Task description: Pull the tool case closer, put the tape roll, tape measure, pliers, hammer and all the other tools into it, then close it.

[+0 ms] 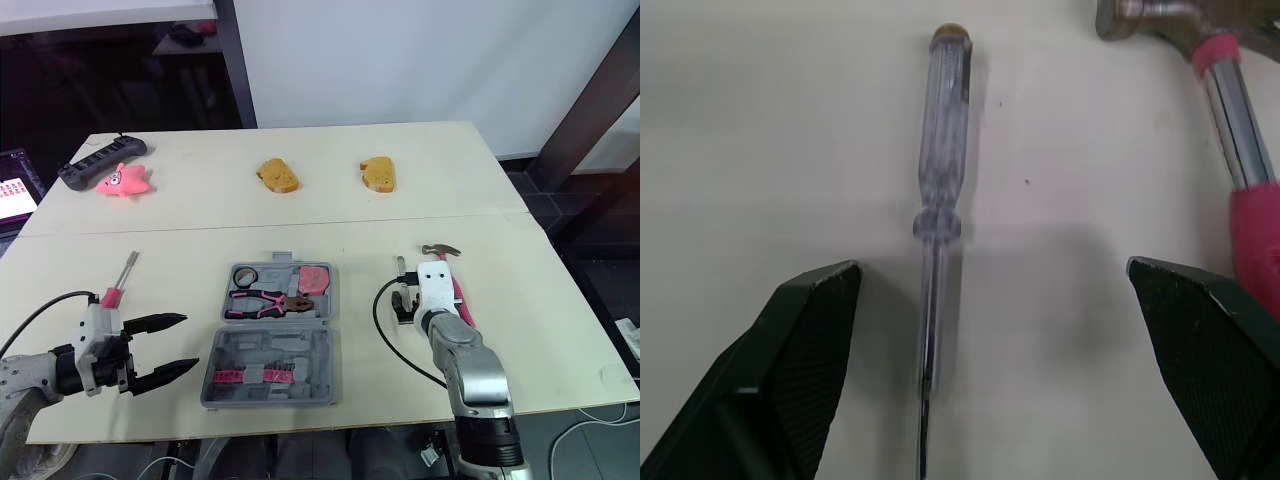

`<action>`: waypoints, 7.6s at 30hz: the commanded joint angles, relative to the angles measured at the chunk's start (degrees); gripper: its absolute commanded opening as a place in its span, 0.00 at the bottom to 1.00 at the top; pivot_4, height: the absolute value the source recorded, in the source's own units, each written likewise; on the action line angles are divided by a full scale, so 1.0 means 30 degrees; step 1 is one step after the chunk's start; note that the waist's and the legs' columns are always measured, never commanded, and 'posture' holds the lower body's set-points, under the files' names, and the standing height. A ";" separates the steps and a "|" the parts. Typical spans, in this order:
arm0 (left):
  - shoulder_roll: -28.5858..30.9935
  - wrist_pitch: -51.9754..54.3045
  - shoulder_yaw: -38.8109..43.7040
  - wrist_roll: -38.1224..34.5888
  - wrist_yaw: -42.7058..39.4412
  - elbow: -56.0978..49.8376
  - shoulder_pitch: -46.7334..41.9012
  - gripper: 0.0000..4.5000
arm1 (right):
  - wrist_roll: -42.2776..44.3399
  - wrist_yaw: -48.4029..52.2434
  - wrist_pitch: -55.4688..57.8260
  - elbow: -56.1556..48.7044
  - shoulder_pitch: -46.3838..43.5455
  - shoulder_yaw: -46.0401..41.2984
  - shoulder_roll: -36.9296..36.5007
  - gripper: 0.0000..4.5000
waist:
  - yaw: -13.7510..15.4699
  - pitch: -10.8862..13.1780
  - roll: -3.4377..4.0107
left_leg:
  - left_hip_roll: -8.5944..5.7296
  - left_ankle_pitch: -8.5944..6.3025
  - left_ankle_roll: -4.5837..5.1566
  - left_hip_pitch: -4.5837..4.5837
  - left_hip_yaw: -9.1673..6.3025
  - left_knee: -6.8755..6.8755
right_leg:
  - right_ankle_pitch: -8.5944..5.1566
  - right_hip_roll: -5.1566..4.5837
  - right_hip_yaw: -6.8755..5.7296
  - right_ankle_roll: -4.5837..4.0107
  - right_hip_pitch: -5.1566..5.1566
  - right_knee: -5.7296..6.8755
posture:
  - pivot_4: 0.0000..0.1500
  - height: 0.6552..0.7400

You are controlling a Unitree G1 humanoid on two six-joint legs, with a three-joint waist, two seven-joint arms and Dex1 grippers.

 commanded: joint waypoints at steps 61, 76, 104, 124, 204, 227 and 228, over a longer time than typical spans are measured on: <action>0.2022 -0.2389 0.0553 0.0873 -0.2670 0.2126 0.0990 1.00 | 0.1912 1.2320 0.7168 -0.2792 -1.6855 1.9076 -0.2382 0.01 | -0.0379 0.0047 0.0073 | 0.0020 0.0001 0.0004 -0.0053 -0.0045 0.0011 | 0.0017 -0.0005 -0.0070 -0.0008 -0.0107 0.0098 | 1.00 1.00; 0.2078 -0.2216 0.0790 0.0875 -0.2391 0.2113 0.0952 1.00 | 0.1067 1.1596 0.6752 0.0547 -1.6346 2.0245 0.0351 0.01 | -0.0434 0.0045 0.0069 | 0.0020 0.0002 0.0004 -0.0043 -0.0059 0.0019 | 0.0012 0.0010 -0.0069 -0.0018 -0.0141 0.0186 | 1.00 1.00; 0.2056 -0.1527 0.1333 0.0749 -0.1890 0.1435 0.1237 1.00 | -0.1515 1.2291 0.3483 0.4015 -1.4736 2.0891 0.1449 0.01 | -0.0518 0.0041 0.0063 | 0.0023 0.0002 0.0004 -0.0027 -0.0068 0.0011 | 0.0012 0.0022 -0.0069 -0.0018 -0.0142 0.0198 | 1.00 1.00; 0.1972 -0.1106 0.1181 0.0698 -0.1840 0.1249 0.1070 1.00 | -0.1441 1.2362 0.4407 0.1160 -1.4234 1.7547 0.0695 0.65 | -0.0430 0.0039 0.0058 | 0.0025 0.0003 0.0001 -0.0040 -0.0079 -0.0016 | 0.0010 0.0026 -0.0069 -0.0021 -0.0151 0.0180 | 1.00 1.00; 0.2024 -0.1065 0.1047 0.0871 -0.1769 0.1594 0.0670 1.00 | -0.1870 1.2794 0.1809 0.2716 -1.0761 1.5918 0.0895 0.02 | -0.0423 0.0041 0.0051 | 0.0027 0.0004 0.0000 -0.0041 -0.0074 -0.0014 | 0.0008 0.0032 -0.0063 -0.0022 -0.0147 0.0176 | 1.00 1.00; 0.2044 -0.1114 0.1017 0.0967 -0.1728 0.1828 0.0410 1.00 | -0.3047 1.2668 0.2152 0.4814 -1.0419 1.7492 0.1983 0.02 | -0.0703 0.0029 0.0035 | 0.0131 0.0003 0.0001 0.0019 -0.0085 -0.0023 | 0.0017 0.0177 -0.0022 -0.0083 -0.0136 0.0189 | 1.00 1.00; 0.2048 -0.1109 0.1028 0.0970 -0.1720 0.1834 0.0403 1.00 | -0.3092 1.2693 0.2138 0.4875 -1.0393 1.7503 0.2004 0.02 | -0.0762 0.0028 0.0035 | 0.0138 0.0003 0.0001 0.0023 -0.0095 -0.0028 | 0.0014 0.0189 -0.0022 -0.0091 -0.0136 0.0194 | 1.00 1.00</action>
